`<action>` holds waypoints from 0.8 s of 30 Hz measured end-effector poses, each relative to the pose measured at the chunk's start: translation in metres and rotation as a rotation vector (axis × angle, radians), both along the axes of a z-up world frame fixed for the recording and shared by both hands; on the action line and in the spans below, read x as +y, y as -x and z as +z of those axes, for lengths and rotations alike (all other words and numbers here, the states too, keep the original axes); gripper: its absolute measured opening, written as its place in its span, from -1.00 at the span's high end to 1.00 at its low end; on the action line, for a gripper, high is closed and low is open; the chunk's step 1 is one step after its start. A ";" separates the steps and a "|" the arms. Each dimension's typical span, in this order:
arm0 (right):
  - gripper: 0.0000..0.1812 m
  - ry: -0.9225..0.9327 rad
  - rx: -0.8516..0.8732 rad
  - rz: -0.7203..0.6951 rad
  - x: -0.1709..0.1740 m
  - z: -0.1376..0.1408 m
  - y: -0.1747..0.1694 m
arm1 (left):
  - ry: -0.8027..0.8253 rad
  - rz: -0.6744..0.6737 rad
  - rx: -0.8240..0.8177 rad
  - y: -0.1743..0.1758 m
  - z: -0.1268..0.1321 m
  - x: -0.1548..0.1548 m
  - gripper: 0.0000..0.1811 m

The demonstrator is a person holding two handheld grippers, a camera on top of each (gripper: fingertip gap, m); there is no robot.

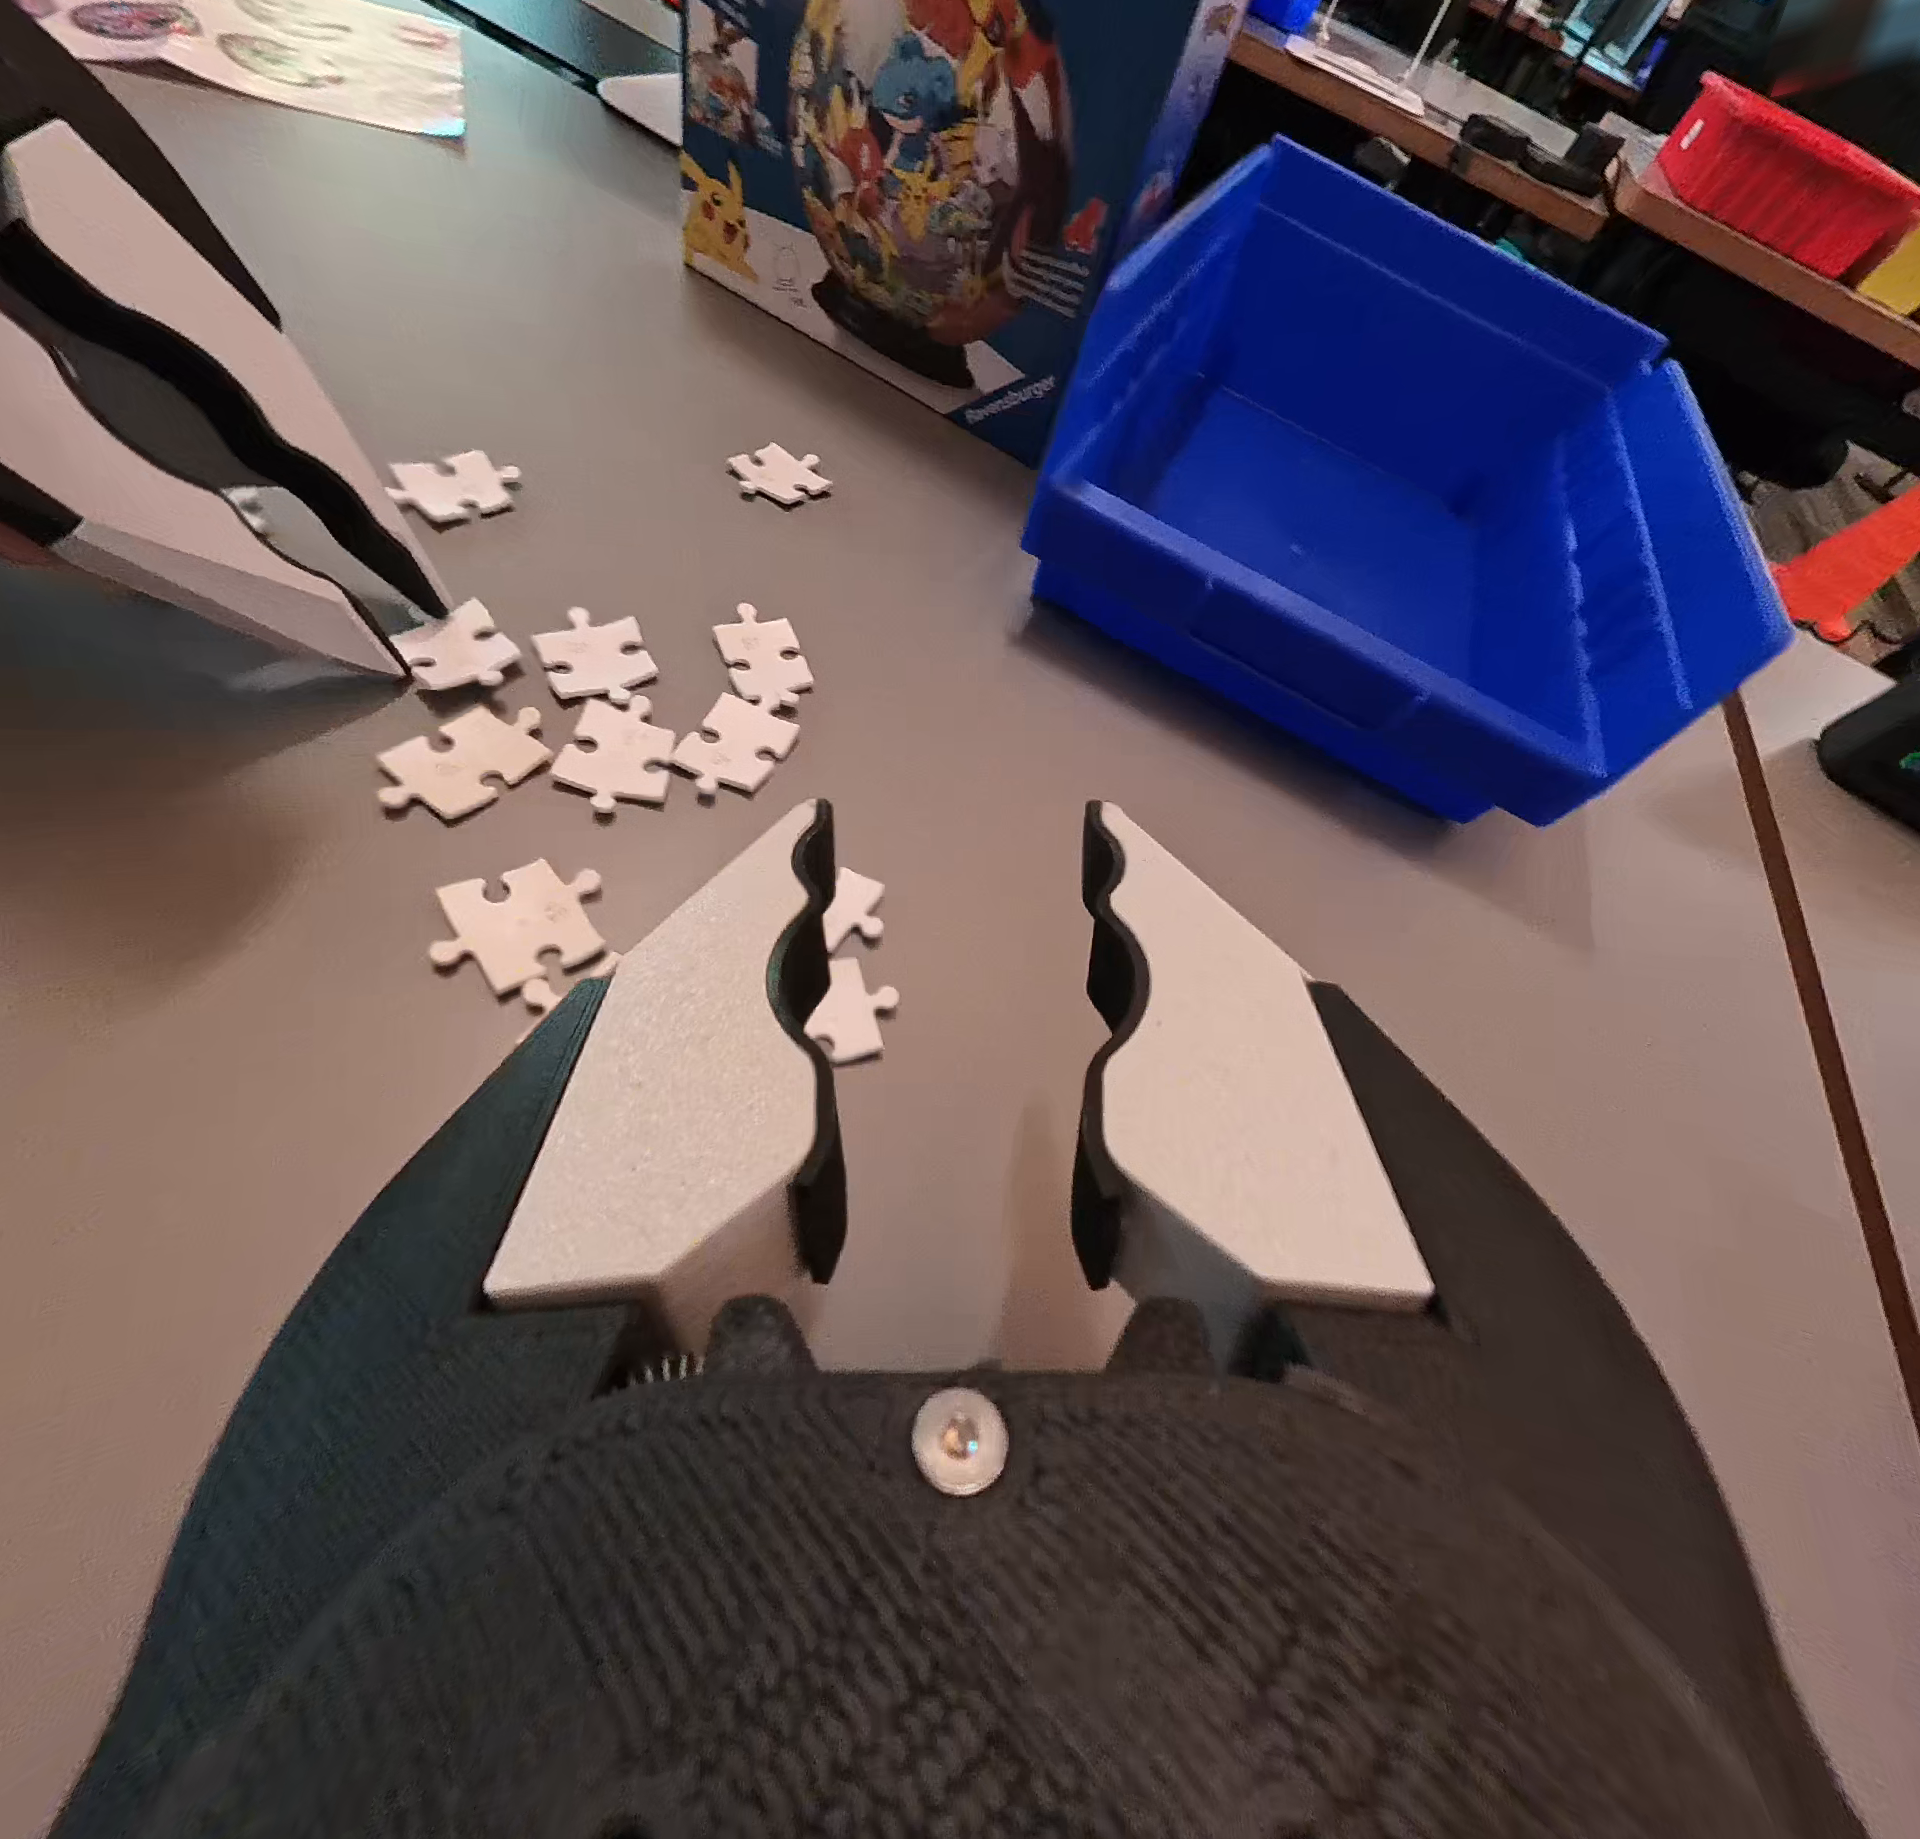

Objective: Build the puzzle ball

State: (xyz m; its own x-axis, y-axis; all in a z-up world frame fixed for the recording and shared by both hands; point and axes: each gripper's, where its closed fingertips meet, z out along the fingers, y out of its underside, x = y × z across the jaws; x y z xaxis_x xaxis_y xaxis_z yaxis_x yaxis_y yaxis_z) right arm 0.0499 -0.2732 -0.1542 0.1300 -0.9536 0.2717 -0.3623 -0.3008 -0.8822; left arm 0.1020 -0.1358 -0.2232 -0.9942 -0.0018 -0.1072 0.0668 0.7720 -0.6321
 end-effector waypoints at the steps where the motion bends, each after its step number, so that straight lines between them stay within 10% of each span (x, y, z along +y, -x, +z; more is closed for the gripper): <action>1: 0.49 0.007 0.002 0.012 0.005 0.001 -0.001 | 0.002 -0.011 -0.031 -0.002 0.002 0.006 0.81; 14: 0.22 -0.531 -0.010 0.569 0.221 0.064 -0.013 | 0.243 -0.198 -0.482 0.031 0.128 0.148 0.81; 24: 0.33 -0.707 0.004 0.698 0.349 0.122 -0.080 | 0.293 -0.189 -0.835 -0.025 0.198 0.244 0.81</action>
State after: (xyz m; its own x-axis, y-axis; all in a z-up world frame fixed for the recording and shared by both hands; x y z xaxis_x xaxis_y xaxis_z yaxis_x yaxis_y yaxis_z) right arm 0.1296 0.0759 -0.0325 0.7233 -0.6056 -0.3317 -0.3077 0.1474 -0.9400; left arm 0.1268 0.1084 -0.0248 -0.5798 0.0133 -0.8147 0.7012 0.5173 -0.4906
